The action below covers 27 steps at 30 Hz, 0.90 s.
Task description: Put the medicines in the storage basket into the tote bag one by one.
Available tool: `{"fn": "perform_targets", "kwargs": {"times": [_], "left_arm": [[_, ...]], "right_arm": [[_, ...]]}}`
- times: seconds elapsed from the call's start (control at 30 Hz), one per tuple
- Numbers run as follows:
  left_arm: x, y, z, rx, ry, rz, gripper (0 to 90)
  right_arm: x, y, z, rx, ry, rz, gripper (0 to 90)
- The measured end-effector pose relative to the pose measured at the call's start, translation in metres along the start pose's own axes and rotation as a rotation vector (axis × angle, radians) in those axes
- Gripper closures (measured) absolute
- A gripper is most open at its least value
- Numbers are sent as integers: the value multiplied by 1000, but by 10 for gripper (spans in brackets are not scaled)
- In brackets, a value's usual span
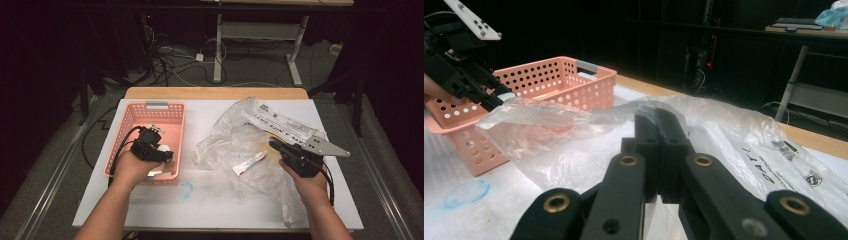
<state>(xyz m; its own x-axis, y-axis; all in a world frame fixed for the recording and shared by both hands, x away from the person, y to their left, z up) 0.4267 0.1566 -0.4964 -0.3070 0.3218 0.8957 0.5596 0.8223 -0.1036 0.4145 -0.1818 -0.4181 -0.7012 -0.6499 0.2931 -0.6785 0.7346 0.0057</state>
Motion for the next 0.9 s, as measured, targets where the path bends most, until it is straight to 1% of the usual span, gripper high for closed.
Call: {"fn": "perform_targets", "kwargs": {"times": [0.07,0.17,0.3,0.37,0.47,0.53,0.6,0.63,0.7,0.77,0.87,0.9], "left_arm": [[2,-1,2,-15,-4,-11,488],[5,-2,3,-9,-41,-17,488],[7,-4,7,-11,-73,-20,488],[8,-4,10,-2,-91,-24,488],[11,-4,14,13,-130,-27,488],[13,-6,16,24,-157,-18,488],[12,-7,19,21,-172,-26,488],[12,-8,21,17,-181,-23,488],[14,-9,21,7,-206,-38,489],[16,-11,22,8,-226,-34,489],[16,-13,23,-4,-232,-52,489],[17,-14,23,-4,-240,-51,489]], "right_arm": [[1,-1,0,-2,3,0,900],[1,-1,1,0,6,2,900],[0,0,1,-1,7,2,900],[0,0,1,-1,7,2,900],[-1,0,2,5,8,1,900],[-1,0,2,6,8,-1,900],[-2,1,2,5,8,-2,900],[-2,1,3,6,10,-2,900],[-2,1,4,3,16,-1,900],[-2,1,4,8,16,-1,900],[-3,2,4,9,17,-1,900],[-3,2,4,6,20,-1,900]]}}
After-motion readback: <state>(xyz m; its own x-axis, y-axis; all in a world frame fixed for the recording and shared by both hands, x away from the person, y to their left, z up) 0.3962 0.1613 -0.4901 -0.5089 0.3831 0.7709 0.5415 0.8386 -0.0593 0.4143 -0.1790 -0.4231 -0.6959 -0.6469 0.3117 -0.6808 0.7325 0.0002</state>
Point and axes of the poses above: each handheld gripper's, and its own axes: x roughly backward along the jaws, z roughly out of its underside, y roughly to its left, the point moved 10 cm from there along -x, roughly forward along the jaws, and after that the axes turned 4 degrees about y, right-handed, at the moved point
